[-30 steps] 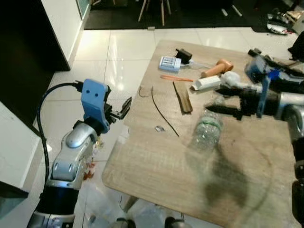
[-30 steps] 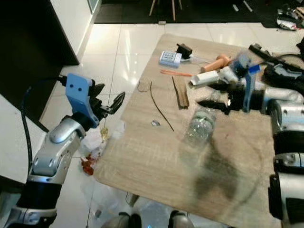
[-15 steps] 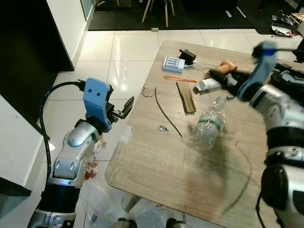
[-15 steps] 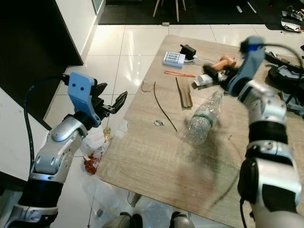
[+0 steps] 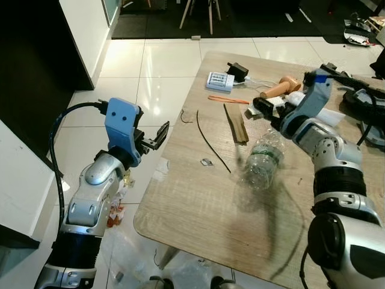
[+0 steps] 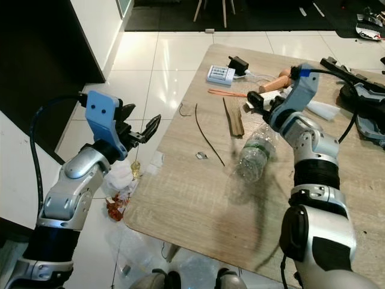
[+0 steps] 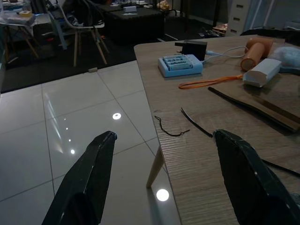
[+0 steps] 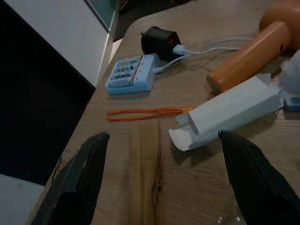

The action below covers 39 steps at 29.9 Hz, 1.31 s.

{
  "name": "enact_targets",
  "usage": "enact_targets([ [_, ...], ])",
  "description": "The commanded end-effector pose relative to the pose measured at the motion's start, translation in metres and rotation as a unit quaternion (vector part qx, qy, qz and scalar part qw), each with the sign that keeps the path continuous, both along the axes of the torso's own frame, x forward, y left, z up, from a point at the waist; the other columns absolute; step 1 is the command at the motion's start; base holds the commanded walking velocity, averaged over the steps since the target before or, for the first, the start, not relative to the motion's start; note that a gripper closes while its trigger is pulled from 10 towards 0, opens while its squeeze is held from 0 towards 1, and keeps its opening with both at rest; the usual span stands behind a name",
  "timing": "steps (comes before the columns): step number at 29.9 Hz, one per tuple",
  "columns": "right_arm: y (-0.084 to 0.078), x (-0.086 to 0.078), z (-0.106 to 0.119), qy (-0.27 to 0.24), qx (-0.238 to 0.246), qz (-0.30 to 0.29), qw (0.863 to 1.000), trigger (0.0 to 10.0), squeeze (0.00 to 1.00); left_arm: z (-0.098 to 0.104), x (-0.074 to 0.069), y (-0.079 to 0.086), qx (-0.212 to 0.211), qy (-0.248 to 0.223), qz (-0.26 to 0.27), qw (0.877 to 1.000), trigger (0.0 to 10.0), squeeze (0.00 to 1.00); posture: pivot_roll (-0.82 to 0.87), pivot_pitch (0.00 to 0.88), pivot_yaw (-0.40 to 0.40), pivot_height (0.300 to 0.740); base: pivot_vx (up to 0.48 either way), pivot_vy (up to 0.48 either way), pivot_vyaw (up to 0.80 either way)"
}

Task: Picking trash to rubbish bin

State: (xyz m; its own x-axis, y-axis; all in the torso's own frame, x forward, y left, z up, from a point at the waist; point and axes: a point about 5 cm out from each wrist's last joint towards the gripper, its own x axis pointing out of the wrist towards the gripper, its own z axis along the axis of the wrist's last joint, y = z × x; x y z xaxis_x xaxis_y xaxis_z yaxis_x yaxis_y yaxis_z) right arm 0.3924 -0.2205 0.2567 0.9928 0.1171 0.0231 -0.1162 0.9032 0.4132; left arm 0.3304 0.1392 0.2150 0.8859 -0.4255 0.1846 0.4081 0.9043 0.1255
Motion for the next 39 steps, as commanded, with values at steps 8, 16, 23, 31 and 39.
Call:
enact_targets([
  [8, 0.007, -0.009, -0.044, 0.092, -0.052, -0.001, 0.994, 10.0, 0.01, -0.006, -0.002, 0.001, 0.005, 0.009, -0.008, 1.000, 10.0, 0.03, -0.01, 0.174, 0.052, 0.740, 0.000, 0.000, 0.00],
  [16, 0.004, -0.011, -0.067, 0.150, -0.123, -0.010, 0.981, 10.0, 0.01, -0.007, -0.002, 0.002, 0.005, 0.010, -0.010, 1.000, 10.0, 0.03, -0.01, 0.165, 0.044, 0.740, 0.000, 0.000, 0.00],
  [23, -0.004, -0.013, -0.087, 0.207, -0.195, 0.013, 0.958, 10.0, 0.00, -0.007, -0.003, 0.001, 0.005, 0.011, -0.010, 1.000, 10.0, 0.03, 0.00, 0.168, 0.041, 0.740, 0.000, 0.000, 0.00],
  [31, -0.014, -0.021, -0.105, 0.267, -0.215, 0.025, 0.939, 10.0, 0.00, -0.008, -0.003, 0.002, 0.006, 0.011, -0.008, 1.000, 10.0, 0.03, 0.00, 0.174, 0.040, 0.740, 0.000, 0.000, 0.00],
  [39, -0.014, -0.026, -0.118, 0.284, -0.193, 0.023, 0.939, 10.0, 0.00, -0.008, -0.003, 0.000, 0.009, 0.011, -0.011, 1.000, 10.0, 0.03, 0.00, 0.176, 0.041, 0.740, 0.000, 0.000, 0.00],
])
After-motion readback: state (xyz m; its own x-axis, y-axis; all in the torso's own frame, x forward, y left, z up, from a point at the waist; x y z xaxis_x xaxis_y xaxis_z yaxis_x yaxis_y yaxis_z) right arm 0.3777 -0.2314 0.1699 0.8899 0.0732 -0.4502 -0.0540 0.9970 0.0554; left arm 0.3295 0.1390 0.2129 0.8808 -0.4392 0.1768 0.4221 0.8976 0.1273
